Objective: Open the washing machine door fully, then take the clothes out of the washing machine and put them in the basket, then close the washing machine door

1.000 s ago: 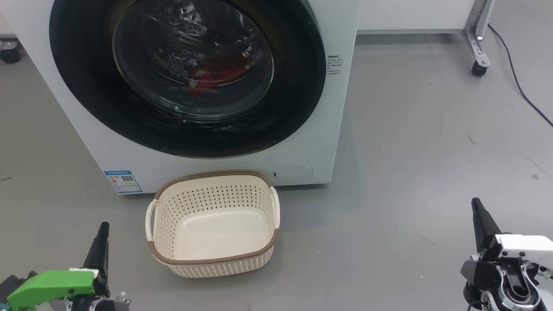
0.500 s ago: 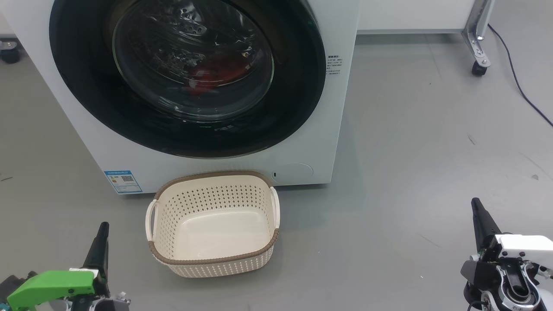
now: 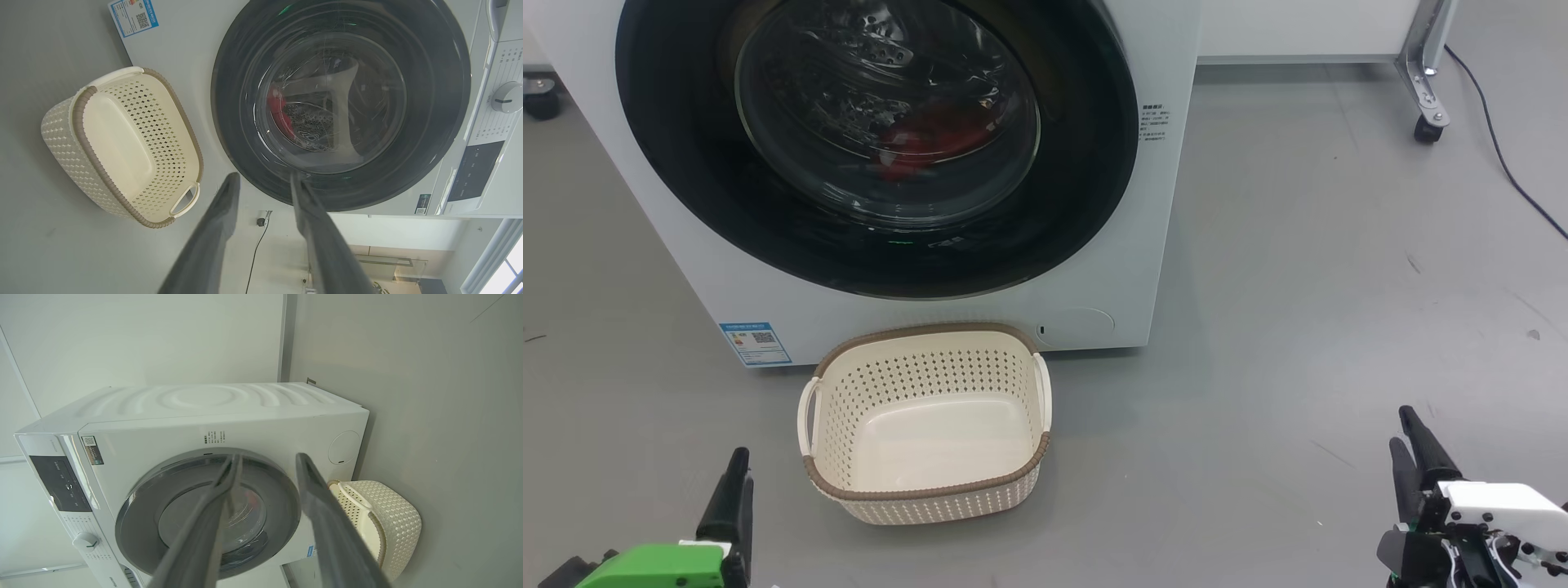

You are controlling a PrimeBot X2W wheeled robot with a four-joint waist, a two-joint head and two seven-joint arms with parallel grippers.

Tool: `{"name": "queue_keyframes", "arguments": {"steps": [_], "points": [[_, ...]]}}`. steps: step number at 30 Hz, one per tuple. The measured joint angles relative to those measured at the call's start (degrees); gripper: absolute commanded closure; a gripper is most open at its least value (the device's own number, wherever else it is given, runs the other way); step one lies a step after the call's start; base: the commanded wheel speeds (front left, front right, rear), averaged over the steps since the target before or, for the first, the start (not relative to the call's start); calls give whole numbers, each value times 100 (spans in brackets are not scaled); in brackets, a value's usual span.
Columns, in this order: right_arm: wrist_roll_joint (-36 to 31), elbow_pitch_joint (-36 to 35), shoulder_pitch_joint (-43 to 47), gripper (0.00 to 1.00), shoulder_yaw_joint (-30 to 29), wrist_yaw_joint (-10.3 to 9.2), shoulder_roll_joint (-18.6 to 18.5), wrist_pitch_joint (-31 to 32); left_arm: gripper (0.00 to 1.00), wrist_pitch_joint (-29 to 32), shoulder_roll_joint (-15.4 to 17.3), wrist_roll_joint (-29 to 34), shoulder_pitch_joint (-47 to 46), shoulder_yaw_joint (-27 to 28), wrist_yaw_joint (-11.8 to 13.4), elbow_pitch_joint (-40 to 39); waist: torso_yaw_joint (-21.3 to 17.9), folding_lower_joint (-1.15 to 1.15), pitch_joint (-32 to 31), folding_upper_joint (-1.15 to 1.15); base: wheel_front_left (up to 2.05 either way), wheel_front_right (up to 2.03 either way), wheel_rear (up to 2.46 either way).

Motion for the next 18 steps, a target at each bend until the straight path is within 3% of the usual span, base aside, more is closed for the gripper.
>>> {"name": "queue_keyframes", "arguments": {"steps": [18], "points": [[-168, -64, -24, 0, -1, 0, -11, -165, 0, -212, -4, 186, -46, -151, -1, -53, -14, 0, 17, 0, 0, 0, 0]]}}
